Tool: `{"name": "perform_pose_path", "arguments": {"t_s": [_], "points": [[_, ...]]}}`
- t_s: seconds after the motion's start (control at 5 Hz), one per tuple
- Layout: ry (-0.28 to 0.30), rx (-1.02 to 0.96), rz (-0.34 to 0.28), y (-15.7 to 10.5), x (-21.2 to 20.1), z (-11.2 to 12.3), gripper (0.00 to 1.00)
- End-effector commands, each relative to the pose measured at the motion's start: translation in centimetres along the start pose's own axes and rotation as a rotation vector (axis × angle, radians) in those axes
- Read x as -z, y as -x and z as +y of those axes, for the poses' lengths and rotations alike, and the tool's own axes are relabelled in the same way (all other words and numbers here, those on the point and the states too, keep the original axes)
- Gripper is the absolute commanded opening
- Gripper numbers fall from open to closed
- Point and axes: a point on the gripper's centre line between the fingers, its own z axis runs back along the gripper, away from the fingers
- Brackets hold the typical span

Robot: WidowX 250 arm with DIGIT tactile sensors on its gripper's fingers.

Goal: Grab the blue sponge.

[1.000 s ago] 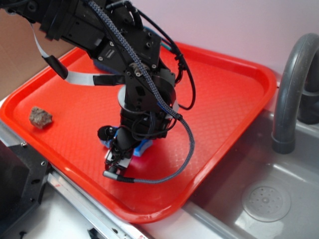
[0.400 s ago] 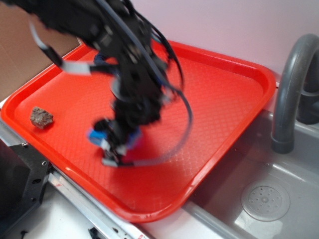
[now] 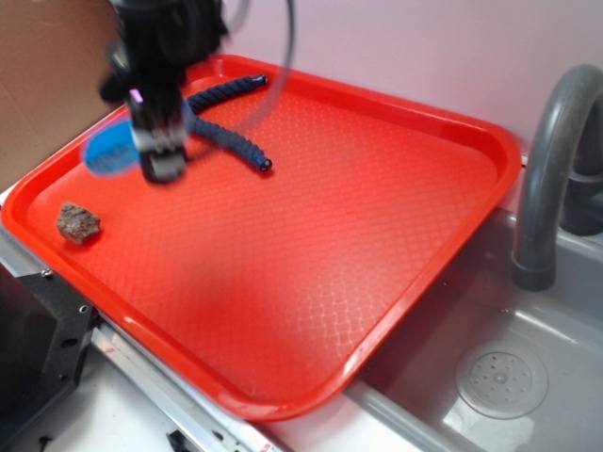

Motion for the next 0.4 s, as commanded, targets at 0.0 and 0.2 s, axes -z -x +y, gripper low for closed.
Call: {"name": "perform_pose_path", "arguments": {"t_s": [0.0,0.2], "points": [[0.077,-0.394,-0.106,3.1,-5.0,0.1,0.00],[0.036,-0.382,-0.145,2.2,-3.9,0.3,0.00]]}}
